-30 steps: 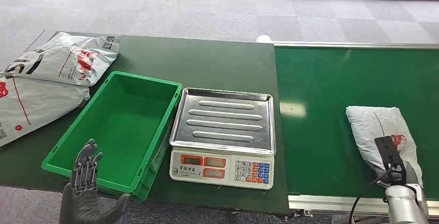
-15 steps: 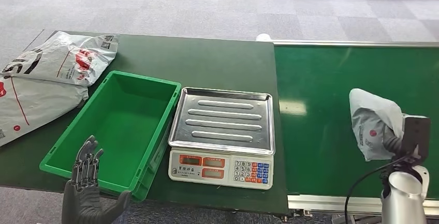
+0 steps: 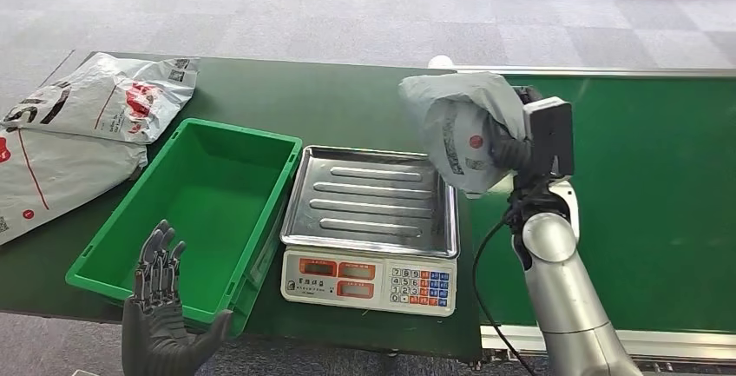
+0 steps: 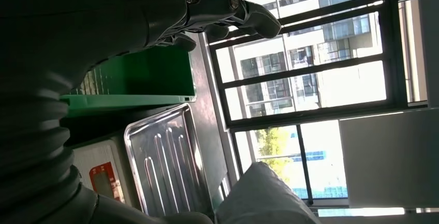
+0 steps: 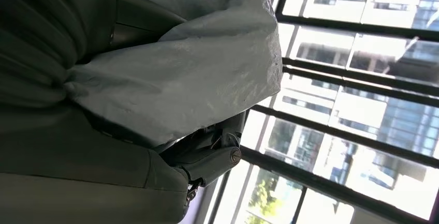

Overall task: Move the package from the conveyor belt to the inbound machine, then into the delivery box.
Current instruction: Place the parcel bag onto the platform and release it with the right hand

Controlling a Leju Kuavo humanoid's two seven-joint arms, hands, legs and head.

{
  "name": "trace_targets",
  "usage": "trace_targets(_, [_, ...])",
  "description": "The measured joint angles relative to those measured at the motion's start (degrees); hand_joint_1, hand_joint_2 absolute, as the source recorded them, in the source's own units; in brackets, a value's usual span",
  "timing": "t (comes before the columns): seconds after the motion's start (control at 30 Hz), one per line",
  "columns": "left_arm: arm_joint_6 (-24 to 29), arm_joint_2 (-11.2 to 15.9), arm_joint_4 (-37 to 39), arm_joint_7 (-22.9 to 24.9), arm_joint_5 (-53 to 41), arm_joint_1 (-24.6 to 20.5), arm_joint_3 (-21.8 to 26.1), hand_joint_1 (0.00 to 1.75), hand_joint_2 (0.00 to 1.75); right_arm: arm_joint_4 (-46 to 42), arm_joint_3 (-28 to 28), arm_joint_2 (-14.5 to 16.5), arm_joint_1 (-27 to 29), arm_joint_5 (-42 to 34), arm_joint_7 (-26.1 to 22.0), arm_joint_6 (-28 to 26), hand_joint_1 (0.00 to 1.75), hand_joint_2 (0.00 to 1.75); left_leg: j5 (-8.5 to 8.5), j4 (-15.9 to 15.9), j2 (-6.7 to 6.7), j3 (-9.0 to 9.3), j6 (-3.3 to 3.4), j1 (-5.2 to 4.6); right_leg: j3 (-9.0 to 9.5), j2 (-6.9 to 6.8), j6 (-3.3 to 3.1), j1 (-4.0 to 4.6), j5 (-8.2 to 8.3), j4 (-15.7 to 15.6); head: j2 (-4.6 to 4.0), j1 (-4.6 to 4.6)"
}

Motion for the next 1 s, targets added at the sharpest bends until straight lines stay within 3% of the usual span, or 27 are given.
trace_targets(0.07, [0.5,0.72,0.31,0.33,0.31,-0.4,-1.05,0.0,1.75,2.63,2.29,1.52,-2.57,-0.26,2.81,0.47,1.75,1.75,0.05,0.0,-0.1,-0.03,0.01,0.01,-0.02,-0.11,-0.01,0.01,0.01,0.0,0.0,0.0])
trace_targets(0.27, [0.97,2.14,0.63,0.79,0.74,-0.69,-2.38,0.0,1.75,6.96,4.76,3.48,-6.07,-0.65,4.8,0.93,1.75,1.75,0.09,0.01,-0.27,-0.15,0.03,0.01,-0.04,-0.27,-0.02,0.01,0.01,0.0,0.0,0.0])
trace_targets(0.4, [1.53,2.98,0.63,1.61,1.38,-1.02,-3.08,0.0,1.75,10.63,5.96,4.23,-8.13,1.12,11.01,4.49,0.02,1.75,0.09,0.01,-0.26,-0.16,0.03,0.0,-0.06,-0.23,-0.02,0.02,0.01,-0.01,0.0,0.0])
trace_targets(0.53, [1.21,3.55,0.63,2.81,1.56,-1.58,-3.32,0.0,1.75,17.76,9.0,5.57,-10.92,6.05,16.64,12.22,0.0,0.0,0.13,0.0,-0.26,-0.12,-0.03,0.01,-0.04,-0.23,-0.07,0.09,0.04,0.0,0.0,0.0])
trace_targets(0.63, [0.72,3.66,0.62,3.4,1.08,-1.69,-3.32,0.0,1.75,21.99,11.45,6.95,-12.06,8.45,17.37,17.78,0.0,0.0,0.17,0.0,-0.26,-0.1,-0.09,0.04,-0.03,-0.24,-0.12,0.15,0.07,0.0,0.0,0.0])
trace_targets(1.0, [-0.41,3.54,-0.21,3.95,-1.0,-1.15,-3.29,0.0,1.75,24.13,13.19,11.1,-11.24,4.18,12.16,27.98,0.0,0.0,0.19,0.01,-0.24,-0.12,-0.11,0.14,-0.07,-0.21,-0.2,0.17,0.13,0.0,0.0,0.0])
